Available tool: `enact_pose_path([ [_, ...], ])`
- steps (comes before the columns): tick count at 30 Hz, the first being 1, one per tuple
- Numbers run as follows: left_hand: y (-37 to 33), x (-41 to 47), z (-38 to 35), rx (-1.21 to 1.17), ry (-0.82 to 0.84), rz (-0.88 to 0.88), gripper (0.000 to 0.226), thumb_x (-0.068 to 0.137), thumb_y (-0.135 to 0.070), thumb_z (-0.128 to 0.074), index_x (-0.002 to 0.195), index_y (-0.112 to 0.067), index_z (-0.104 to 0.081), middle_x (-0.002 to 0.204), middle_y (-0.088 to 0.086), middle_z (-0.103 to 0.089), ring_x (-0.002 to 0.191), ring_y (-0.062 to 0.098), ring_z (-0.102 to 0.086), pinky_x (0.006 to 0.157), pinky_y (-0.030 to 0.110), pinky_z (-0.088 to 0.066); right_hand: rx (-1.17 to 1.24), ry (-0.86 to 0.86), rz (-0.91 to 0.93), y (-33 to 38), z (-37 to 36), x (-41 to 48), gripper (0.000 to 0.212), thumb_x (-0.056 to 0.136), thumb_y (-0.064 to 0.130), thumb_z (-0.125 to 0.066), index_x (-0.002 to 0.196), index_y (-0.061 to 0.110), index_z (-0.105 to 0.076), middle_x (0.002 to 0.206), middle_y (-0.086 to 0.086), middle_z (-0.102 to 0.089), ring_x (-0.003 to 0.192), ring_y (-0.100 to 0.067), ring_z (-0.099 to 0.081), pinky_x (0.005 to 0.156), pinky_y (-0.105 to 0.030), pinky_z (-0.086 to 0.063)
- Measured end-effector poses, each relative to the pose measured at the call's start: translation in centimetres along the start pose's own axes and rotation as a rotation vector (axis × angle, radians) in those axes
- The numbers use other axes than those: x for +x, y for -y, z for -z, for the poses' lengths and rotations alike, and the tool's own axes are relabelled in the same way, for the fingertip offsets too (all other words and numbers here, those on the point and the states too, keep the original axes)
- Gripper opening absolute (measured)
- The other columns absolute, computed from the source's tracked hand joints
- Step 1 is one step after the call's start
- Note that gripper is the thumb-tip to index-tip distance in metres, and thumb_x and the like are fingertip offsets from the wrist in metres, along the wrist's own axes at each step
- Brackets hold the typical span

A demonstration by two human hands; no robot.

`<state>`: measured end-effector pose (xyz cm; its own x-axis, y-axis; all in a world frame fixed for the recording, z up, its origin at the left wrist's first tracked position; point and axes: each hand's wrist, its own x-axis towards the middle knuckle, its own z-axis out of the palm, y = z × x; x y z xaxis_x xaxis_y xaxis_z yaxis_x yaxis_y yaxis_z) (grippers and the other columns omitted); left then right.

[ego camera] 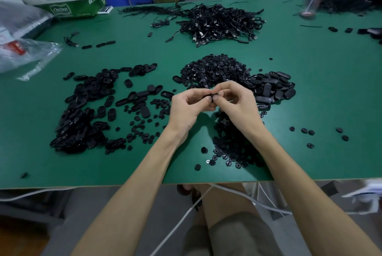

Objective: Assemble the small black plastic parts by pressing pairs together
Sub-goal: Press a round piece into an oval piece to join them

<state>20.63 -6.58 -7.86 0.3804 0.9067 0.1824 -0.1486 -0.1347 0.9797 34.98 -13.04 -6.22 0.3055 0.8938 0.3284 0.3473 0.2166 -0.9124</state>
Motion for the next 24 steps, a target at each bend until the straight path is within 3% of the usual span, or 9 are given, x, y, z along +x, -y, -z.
enact_pose_path([
  [3,-0.1,-0.1,0.0,-0.013,0.000,-0.003,0.019,0.092,0.003,-0.072,0.111,0.005,-0.074,0.096,0.018,-0.078,0.084,0.027,-0.077,0.080,0.029,-0.061,0.021,0.004,-0.006,0.0,0.1,0.1,0.012,0.093,0.000,-0.066,0.096,0.009,-0.074,0.086,-0.021,-0.068,0.074,-0.018,-0.059,0.070,-0.034,-0.051],
  [7,-0.1,-0.1,0.0,0.008,-0.009,-0.010,0.019,0.092,0.001,-0.073,0.110,0.003,-0.074,0.099,0.014,-0.078,0.086,0.027,-0.077,0.079,0.030,-0.062,0.015,0.011,-0.006,0.0,0.0,0.1,0.021,0.091,-0.005,-0.063,0.091,0.011,-0.077,0.089,-0.014,-0.073,0.082,-0.029,-0.068,0.073,-0.035,-0.055],
  [10,-0.2,-0.1,0.0,0.015,-0.008,0.003,0.020,0.092,-0.004,-0.076,0.111,0.001,-0.074,0.099,0.014,-0.078,0.086,0.029,-0.077,0.080,0.032,-0.062,0.013,0.008,-0.012,-0.1,-0.1,0.1,0.025,0.091,-0.005,-0.061,0.088,0.014,-0.079,0.088,-0.004,-0.075,0.077,-0.012,-0.066,0.071,-0.022,-0.051],
  [12,-0.1,-0.1,-0.1,0.025,0.002,-0.002,0.019,0.094,-0.005,-0.073,0.113,-0.001,-0.074,0.100,0.013,-0.078,0.089,0.029,-0.077,0.081,0.033,-0.062,0.027,-0.018,-0.022,-0.1,-0.1,0.1,0.025,0.091,-0.003,-0.063,0.087,0.016,-0.079,0.089,0.000,-0.076,0.079,-0.009,-0.066,0.072,-0.021,-0.050],
  [16,-0.1,0.1,-0.4,0.066,-0.024,0.001,0.019,0.100,-0.008,-0.065,0.118,-0.004,-0.071,0.107,0.013,-0.076,0.092,0.027,-0.078,0.079,0.037,-0.064,0.050,-0.194,-0.063,-0.3,0.4,0.4,0.020,0.092,0.003,-0.065,0.094,0.019,-0.078,0.096,-0.007,-0.074,0.084,-0.027,-0.067,0.075,-0.040,-0.057],
  [20,0.1,0.2,-0.4,0.145,-0.021,0.023,0.019,0.102,-0.005,-0.060,0.118,-0.004,-0.070,0.111,0.010,-0.072,0.089,0.022,-0.077,0.078,0.036,-0.064,0.096,-0.498,-0.146,-0.8,1.3,1.0,0.020,0.094,0.005,-0.061,0.105,0.017,-0.073,0.103,-0.015,-0.070,0.081,-0.017,-0.062,0.081,-0.046,-0.059],
  [22,0.1,0.2,-0.4,0.176,-0.008,0.029,0.018,0.102,-0.003,-0.059,0.117,-0.003,-0.070,0.109,0.009,-0.073,0.087,0.022,-0.077,0.077,0.036,-0.064,0.141,-0.624,-0.220,-1.2,1.7,1.4,0.024,0.097,0.005,-0.058,0.116,0.015,-0.068,0.115,-0.016,-0.065,0.093,-0.020,-0.065,0.090,-0.045,-0.057],
  [24,0.0,0.2,-0.4,0.195,-0.006,0.031,0.019,0.102,-0.001,-0.058,0.116,-0.002,-0.070,0.107,0.009,-0.073,0.086,0.021,-0.076,0.077,0.036,-0.064,0.175,-0.660,-0.258,-1.4,2.0,1.5,0.038,0.098,0.008,-0.056,0.135,0.016,-0.058,0.133,-0.013,-0.053,0.111,-0.019,-0.064,0.096,-0.034,-0.056],
])
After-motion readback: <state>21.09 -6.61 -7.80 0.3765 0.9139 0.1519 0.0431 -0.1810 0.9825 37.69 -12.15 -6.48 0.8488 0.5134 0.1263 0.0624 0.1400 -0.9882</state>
